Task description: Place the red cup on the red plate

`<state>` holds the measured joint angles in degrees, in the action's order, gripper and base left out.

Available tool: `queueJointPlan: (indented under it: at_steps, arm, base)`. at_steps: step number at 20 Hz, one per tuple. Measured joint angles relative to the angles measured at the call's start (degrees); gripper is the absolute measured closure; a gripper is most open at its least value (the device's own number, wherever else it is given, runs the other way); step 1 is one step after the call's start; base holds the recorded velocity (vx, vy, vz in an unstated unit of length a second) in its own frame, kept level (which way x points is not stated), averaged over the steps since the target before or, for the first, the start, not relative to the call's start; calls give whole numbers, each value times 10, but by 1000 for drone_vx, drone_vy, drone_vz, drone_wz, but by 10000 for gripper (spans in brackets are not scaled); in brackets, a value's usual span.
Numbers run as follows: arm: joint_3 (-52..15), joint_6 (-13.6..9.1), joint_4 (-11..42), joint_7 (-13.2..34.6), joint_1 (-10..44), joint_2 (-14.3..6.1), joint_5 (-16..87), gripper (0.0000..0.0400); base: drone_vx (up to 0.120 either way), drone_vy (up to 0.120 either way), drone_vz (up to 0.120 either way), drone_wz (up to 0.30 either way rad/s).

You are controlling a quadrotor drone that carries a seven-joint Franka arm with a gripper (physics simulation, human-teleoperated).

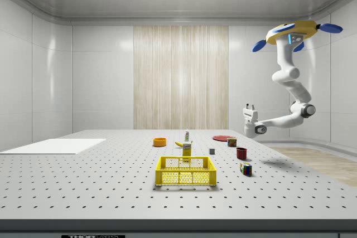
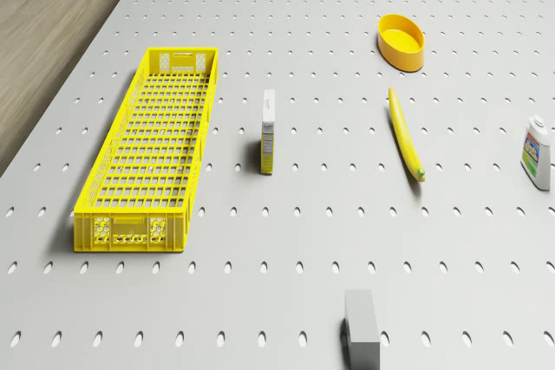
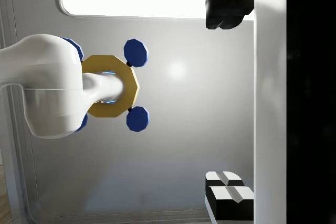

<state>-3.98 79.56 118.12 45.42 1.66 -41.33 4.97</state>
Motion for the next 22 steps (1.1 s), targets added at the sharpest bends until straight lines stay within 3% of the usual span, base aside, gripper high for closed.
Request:
queueJointPlan:
  at_steps: [6, 11, 14, 17, 19, 22]
  arm:
    - [-63, 4, 13, 12, 20, -5, 90, 0]
    - [-181, 13, 65, 40, 59, -17, 261, 0]
    - [-285, 21, 141, 74, 100, -34, 425, 0]
    - [-394, 21, 251, 132, 160, -58, 620, 0]
    - [-459, 9, 323, 182, 212, -75, 746, 0]
    - [-535, -26, 403, 258, 304, -98, 898, 0]
  base:
    - [60, 0, 0, 0]
    - [0, 0, -120, 0]
    - [0, 0, -120, 0]
    - [0, 0, -120, 0]
    - [0, 0, -120, 0]
    - [0, 0, -120, 0]
